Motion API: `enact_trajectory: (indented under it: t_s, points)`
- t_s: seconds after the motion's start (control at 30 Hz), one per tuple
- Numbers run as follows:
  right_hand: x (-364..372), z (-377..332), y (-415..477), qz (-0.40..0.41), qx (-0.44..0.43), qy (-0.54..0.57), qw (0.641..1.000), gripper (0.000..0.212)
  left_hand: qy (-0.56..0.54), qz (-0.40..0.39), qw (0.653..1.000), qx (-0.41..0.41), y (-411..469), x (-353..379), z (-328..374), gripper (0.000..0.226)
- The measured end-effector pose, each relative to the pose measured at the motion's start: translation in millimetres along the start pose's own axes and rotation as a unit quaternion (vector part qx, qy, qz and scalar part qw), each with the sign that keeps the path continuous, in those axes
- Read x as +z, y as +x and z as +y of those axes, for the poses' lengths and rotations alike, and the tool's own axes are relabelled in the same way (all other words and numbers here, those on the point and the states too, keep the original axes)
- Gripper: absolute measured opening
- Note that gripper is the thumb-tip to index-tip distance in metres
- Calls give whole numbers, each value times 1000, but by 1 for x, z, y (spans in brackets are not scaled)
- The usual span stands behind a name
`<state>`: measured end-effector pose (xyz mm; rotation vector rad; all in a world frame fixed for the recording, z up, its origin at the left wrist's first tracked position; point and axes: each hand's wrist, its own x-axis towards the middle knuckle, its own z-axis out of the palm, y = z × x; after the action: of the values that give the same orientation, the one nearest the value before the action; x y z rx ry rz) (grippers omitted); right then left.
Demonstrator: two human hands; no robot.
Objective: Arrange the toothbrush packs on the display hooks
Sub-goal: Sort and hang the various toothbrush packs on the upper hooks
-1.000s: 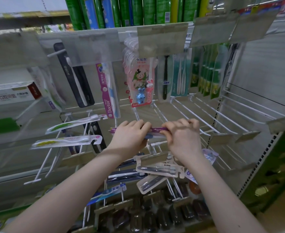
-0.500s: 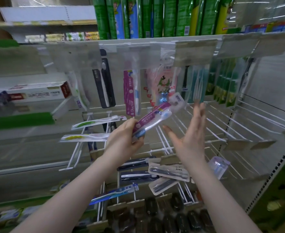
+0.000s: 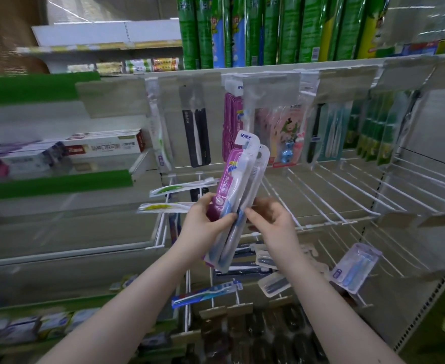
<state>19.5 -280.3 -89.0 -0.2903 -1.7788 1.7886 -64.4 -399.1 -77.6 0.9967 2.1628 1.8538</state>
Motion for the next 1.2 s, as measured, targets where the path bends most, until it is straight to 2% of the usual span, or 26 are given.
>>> enact_trajectory:
  t_s: [0.23, 0.47, 0.7, 1.07, 1.2]
  points:
    - [6, -2, -7, -18, 4, 15, 1000, 11, -32, 10, 999, -34, -8, -6, 0, 29]
    - [-2, -3, -2, -59, -17, 5, 998, 32, -148, 26, 983, -102, -5, 6, 8, 22]
    - [-20, -12, 24, -79, -4, 52, 996, 42, -176, 49, 977, -109, 12, 27, 20, 24]
    - [-39, -6, 48, -108, -29, 17, 994, 36, -172, 122, 969, -129, 31, 52, 15, 27]
    - [-42, -3, 54, -108, -24, 24, 994, 44, -180, 127, 966, -134, 34, 54, 14, 23]
